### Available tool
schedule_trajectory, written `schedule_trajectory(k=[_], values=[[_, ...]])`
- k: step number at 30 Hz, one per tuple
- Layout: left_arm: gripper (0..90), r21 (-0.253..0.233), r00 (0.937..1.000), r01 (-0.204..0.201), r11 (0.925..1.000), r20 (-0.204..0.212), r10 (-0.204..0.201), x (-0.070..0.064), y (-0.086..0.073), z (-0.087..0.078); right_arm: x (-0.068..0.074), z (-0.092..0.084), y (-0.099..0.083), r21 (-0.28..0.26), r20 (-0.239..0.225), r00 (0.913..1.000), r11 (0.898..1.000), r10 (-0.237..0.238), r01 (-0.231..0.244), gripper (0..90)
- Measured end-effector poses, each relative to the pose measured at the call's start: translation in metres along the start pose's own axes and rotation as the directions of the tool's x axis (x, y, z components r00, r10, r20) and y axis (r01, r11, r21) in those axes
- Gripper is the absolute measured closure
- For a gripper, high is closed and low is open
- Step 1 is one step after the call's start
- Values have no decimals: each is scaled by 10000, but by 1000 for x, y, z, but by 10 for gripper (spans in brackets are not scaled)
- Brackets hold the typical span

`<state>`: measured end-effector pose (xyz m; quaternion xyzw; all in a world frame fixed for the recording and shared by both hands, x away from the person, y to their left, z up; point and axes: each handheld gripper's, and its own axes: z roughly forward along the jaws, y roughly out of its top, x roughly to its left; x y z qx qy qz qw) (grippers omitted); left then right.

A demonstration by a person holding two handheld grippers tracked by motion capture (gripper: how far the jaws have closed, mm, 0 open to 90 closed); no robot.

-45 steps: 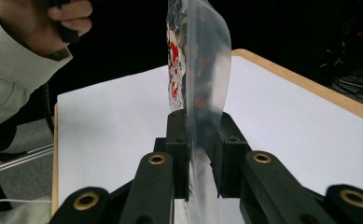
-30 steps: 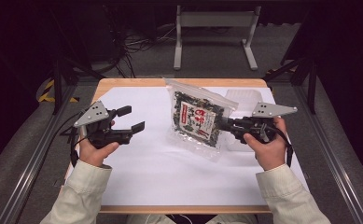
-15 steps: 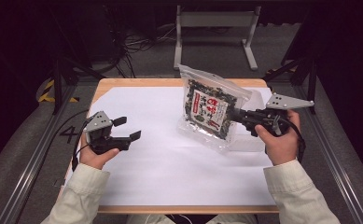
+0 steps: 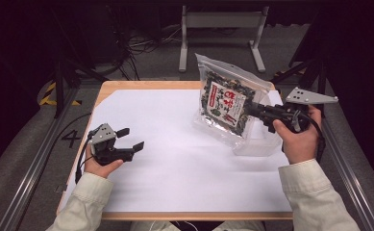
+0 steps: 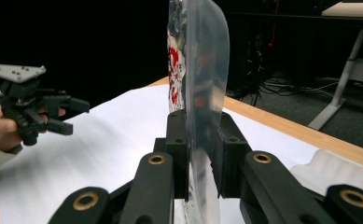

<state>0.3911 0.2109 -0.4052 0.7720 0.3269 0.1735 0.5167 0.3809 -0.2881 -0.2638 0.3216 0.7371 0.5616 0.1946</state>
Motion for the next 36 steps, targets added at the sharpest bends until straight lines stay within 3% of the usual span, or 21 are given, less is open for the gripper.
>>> schedule_trajectory(k=[7, 15, 18, 24, 36], values=[[171, 43, 9991, 72, 10000, 414, -74, 6, -6, 4, -14, -9, 4, -74, 580, 9980, 9997, 232, -228, 786], [164, 120, 9979, 176, 9998, 628, -184, 5, -7, 6, -25, -14, 6, -178, 933, 9948, 9991, 403, -388, 786], [174, -147, 9979, 297, 9995, 587, -288, 5, -10, 6, -29, -16, 7, -218, 1102, 9930, 9989, 429, -407, 786], [179, -235, 9981, 412, 9989, 473, -401, 6, -12, 5, -36, -21, 8, -257, 1421, 9889, 9988, 440, -408, 786], [179, -154, 9986, 332, 9993, 408, -326, 6, -13, 6, -53, -27, 7, -197, 2128, 9758, 9987, 502, -471, 786]])
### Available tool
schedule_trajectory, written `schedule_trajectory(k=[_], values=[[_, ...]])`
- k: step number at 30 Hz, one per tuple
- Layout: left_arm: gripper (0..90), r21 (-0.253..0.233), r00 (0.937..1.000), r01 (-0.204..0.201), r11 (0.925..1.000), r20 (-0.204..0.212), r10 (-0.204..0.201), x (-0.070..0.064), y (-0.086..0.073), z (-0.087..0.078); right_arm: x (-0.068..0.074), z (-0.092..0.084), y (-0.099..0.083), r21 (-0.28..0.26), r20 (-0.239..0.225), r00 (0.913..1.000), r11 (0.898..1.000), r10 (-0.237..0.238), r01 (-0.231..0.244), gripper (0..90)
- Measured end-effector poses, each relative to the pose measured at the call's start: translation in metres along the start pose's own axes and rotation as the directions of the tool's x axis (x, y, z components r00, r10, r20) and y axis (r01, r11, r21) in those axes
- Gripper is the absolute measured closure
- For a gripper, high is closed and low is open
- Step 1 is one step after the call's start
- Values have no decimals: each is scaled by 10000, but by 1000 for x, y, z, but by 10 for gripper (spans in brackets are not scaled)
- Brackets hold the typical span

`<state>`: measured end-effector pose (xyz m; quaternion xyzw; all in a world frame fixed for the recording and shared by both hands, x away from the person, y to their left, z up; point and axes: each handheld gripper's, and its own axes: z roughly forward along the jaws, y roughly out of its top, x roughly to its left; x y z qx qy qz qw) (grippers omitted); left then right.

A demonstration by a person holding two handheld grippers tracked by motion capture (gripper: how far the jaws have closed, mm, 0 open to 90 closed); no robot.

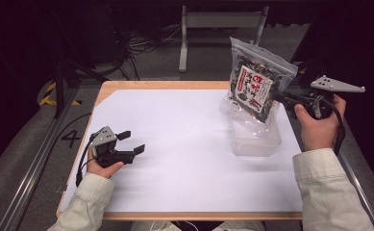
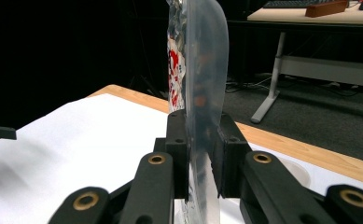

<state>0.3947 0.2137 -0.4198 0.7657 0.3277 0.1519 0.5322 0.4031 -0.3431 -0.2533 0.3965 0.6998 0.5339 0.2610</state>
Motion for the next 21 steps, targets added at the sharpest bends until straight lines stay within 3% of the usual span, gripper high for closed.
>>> schedule_trajectory(k=[12, 21], values=[[179, 75, 10000, 8, 10000, 42, -8, 0, -1, 1, -12, -1, -9, 60, 534, 9985, 9999, 151, -154, 786], [182, 182, 9999, 4, 9998, 102, -6, -2, -1, 3, -21, 1, -20, 95, 618, 9972, 9990, 425, -432, 785]])
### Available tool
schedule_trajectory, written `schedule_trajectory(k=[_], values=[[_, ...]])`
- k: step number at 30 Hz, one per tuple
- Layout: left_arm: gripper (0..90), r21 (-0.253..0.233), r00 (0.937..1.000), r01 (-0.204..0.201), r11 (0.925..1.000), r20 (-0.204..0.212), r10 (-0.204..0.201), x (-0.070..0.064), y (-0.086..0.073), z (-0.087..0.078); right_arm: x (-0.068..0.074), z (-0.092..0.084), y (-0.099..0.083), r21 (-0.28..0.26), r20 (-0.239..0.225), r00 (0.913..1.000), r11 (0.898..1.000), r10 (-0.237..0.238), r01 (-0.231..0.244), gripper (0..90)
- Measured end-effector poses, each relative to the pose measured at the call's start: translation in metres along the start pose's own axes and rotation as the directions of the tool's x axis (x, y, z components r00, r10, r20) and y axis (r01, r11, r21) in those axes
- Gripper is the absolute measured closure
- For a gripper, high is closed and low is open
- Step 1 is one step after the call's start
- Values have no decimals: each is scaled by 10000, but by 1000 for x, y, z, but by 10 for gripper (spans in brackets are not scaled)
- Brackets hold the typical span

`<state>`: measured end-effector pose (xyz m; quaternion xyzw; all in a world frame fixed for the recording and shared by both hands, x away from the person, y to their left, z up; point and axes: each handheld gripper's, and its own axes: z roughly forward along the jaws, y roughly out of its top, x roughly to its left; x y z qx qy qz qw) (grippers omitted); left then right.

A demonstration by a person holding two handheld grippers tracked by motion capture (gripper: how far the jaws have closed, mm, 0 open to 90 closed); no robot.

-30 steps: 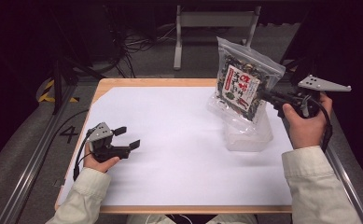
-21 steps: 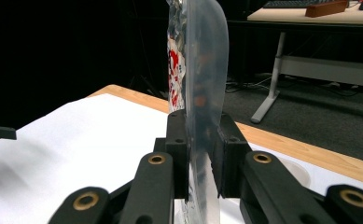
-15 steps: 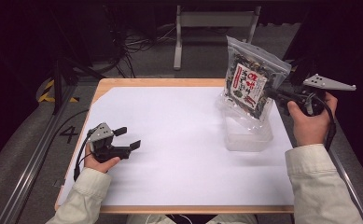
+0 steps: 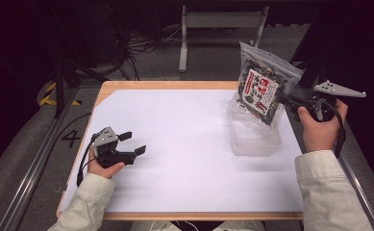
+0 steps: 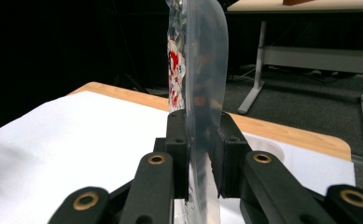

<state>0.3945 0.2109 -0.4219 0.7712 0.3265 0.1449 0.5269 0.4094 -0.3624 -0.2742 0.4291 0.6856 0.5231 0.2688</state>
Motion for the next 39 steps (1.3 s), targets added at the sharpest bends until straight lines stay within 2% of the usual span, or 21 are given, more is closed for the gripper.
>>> schedule_trajectory(k=[4, 15, 30, 39], values=[[182, -9, 10000, -35, 10000, -18, 35, 0, 0, 1, -5, 2, -6, 130, 46, 9999, 9998, 140, -141, 785], [183, 17, 10000, -87, 10000, 2, 87, -1, 0, 1, -11, 7, -19, 324, 233, 9997, 9995, 60, -68, 785], [183, 19, 10000, 18, 10000, 29, -18, -1, 0, 0, -12, 8, -30, 394, 308, 9995, 9992, 37, -49, 785], [183, 8, 10000, -9, 10000, -16, 9, -1, 0, 0, -11, 15, -42, 700, 305, 9995, 9975, 78, -99, 785]])
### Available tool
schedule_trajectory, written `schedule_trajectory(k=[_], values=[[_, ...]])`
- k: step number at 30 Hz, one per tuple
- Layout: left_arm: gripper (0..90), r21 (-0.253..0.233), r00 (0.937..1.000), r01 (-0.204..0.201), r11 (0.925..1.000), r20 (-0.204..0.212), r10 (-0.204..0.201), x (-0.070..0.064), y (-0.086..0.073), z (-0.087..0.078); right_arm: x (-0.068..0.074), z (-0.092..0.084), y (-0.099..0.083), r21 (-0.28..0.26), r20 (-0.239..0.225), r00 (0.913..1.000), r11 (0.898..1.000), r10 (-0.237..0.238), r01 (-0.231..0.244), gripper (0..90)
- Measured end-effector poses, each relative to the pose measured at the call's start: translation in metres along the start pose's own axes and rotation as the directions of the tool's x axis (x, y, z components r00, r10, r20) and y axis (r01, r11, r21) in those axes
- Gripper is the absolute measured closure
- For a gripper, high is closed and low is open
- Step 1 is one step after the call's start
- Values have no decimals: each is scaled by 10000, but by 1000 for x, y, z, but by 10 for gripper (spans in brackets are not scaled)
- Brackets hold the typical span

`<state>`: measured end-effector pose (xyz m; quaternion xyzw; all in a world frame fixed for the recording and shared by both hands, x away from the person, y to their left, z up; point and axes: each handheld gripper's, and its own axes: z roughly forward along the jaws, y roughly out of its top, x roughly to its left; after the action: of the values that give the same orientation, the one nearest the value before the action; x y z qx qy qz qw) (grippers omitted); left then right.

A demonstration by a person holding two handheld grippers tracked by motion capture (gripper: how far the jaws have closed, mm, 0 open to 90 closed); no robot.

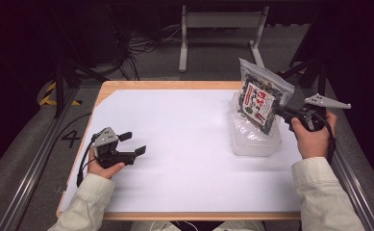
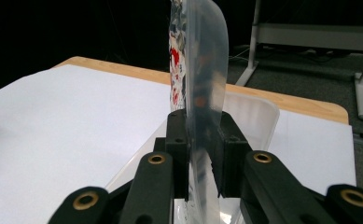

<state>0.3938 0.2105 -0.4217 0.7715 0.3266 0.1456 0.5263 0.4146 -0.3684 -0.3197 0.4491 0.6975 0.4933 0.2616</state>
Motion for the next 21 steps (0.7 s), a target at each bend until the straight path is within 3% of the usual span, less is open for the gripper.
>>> schedule_trajectory(k=[14, 21], values=[[185, 13, 10000, 4, 10000, -6, -4, 0, 0, 0, -3, 5, -16, 385, 108, 9999, 9992, 116, -120, 784], [185, -27, 10000, 58, 10000, -16, -58, 0, 0, -1, -3, 4, -23, 241, 129, 9997, 9995, 189, -193, 783]])
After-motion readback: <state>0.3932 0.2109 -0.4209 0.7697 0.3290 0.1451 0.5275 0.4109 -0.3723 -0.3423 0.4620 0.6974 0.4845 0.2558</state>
